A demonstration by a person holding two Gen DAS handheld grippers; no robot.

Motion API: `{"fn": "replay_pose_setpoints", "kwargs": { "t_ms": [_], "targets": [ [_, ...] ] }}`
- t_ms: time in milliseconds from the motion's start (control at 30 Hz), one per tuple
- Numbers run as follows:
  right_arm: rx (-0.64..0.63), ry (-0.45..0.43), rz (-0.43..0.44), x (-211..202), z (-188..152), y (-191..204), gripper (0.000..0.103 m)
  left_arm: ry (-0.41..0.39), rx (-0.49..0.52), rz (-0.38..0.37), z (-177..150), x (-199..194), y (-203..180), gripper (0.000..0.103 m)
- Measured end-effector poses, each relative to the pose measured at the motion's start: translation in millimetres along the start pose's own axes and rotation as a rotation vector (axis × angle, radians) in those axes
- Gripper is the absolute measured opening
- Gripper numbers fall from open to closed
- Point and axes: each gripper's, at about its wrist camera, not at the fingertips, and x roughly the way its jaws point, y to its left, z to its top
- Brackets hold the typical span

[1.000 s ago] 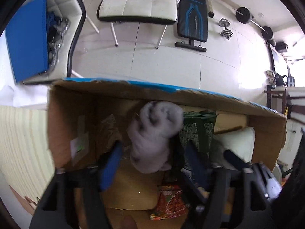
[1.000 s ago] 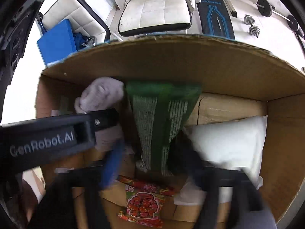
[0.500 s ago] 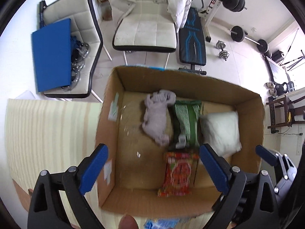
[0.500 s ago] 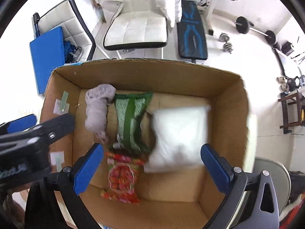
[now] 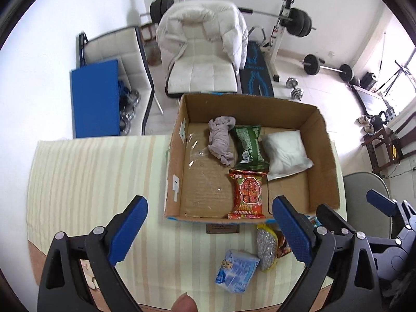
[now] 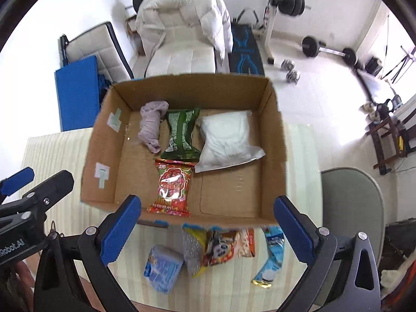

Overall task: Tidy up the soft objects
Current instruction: 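Grasp the blue-white tissue pack with the left tool while the right tool grasps the orange panda bag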

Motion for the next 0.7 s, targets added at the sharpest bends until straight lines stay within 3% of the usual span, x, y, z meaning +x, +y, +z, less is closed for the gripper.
{"fn": "replay_pose_setpoints", "kwargs": {
  "t_ms": [267, 367, 533, 633, 700],
  "targets": [
    [0.027, -0.092, -0.004, -55, -40, 0, 0.103, -0.076, 0.002, -0.018, -28, -42, -2, 0.098],
    [0.042, -0.111, 0.069, -67, -56, -8, 0.103, -0.068, -0.014, -0.009, -39, -48, -2, 0.098],
    [0.034, -0.066, 0.173, -60, -89, -32, 0.103, -0.010, -0.017, 0.021, -75, -33, -11, 0.098],
    [0.071, 0.047, 0.166, -32, -113, -59, 0.103, 0.063, 0.004, 0.049, -97, -5, -24, 0.098],
    [0.121, 0.117, 0.227, -10, -126, -76, 0.103, 0.115, 0.020, 0.073, -111, 17, -32, 0.098]
  ]
}}
